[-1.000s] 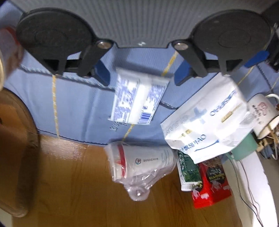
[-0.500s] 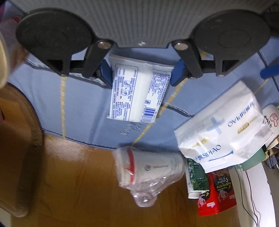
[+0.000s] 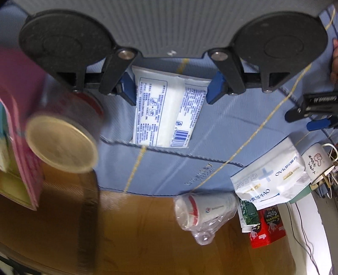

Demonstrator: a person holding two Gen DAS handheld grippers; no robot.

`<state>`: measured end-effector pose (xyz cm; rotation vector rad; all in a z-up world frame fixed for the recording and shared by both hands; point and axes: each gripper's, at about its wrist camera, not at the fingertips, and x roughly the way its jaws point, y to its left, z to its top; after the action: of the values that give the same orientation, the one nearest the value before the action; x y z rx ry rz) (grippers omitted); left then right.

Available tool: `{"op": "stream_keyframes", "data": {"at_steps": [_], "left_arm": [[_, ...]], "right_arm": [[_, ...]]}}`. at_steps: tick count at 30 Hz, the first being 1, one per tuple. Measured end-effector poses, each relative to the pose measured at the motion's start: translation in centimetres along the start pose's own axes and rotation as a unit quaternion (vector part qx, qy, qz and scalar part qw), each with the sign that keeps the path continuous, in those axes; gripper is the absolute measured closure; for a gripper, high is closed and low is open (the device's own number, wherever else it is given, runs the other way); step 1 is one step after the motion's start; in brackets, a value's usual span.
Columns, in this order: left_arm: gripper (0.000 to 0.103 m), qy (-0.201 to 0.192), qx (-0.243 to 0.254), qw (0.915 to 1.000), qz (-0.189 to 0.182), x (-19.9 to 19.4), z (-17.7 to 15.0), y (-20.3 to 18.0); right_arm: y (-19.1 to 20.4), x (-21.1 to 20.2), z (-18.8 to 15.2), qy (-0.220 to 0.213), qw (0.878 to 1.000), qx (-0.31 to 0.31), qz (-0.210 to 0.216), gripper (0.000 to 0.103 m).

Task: Organize soft objects
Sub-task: 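Grasp the white wipes packet with the right gripper and lift it, then grasp the wipes packet with the left gripper while the right gripper releases it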

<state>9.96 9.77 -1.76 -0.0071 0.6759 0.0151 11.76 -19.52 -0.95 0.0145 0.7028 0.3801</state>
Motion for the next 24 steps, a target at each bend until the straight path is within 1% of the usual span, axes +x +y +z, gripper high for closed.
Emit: {"op": "stream_keyframes", "data": {"at_steps": [6,7,12,14,17,19,21,22,23,24], "left_arm": [[0.001,0.004,0.005,1.0,0.004,0.3,0.1,-0.1],[0.001,0.004,0.005,1.0,0.004,0.3,0.1,-0.1],[0.001,0.004,0.008,0.9999,0.009,0.3,0.1,-0.2],[0.0,0.003,0.009,0.9999,0.012,0.2,0.0,-0.4],[0.0,0.003,0.008,0.9999,0.013,0.2,0.0,-0.4],[0.001,0.003,0.006,0.9999,0.012,0.1,0.1,-0.3],[0.003,0.006,0.0,0.9999,0.012,-0.2,0.1,-0.4],[0.007,0.008,-0.008,0.9999,0.007,-0.5,0.2,-0.5],[0.008,0.008,-0.02,0.9997,-0.007,-1.1,0.3,-0.8],[0.008,0.006,-0.03,0.9991,-0.031,-1.8,0.4,-1.2]], "right_arm": [[-1.1,-3.6,-3.9,-0.028,1.0,0.006,-0.003,0.03],[-1.0,-4.4,-4.6,-0.038,0.999,0.002,-0.01,0.03],[-1.3,-7.4,-8.6,-0.063,0.997,-0.006,-0.043,0.03],[-1.5,-8.7,-10.2,-0.076,0.996,0.002,-0.053,0.03],[-2.2,-10.2,-11.9,-0.09,0.994,0.024,-0.059,0.029],[-2.1,-10.8,-12.8,-0.097,0.993,0.028,-0.068,0.029],[-2.1,-11.2,-13.4,-0.101,0.992,0.025,-0.077,0.028],[-2.1,-11.3,-13.6,-0.103,0.991,0.025,-0.08,0.027],[-2.1,-11.4,-13.7,-0.104,0.991,0.028,-0.081,0.027],[-2.3,-11.6,-13.8,-0.105,0.991,0.031,-0.078,0.027]]}}
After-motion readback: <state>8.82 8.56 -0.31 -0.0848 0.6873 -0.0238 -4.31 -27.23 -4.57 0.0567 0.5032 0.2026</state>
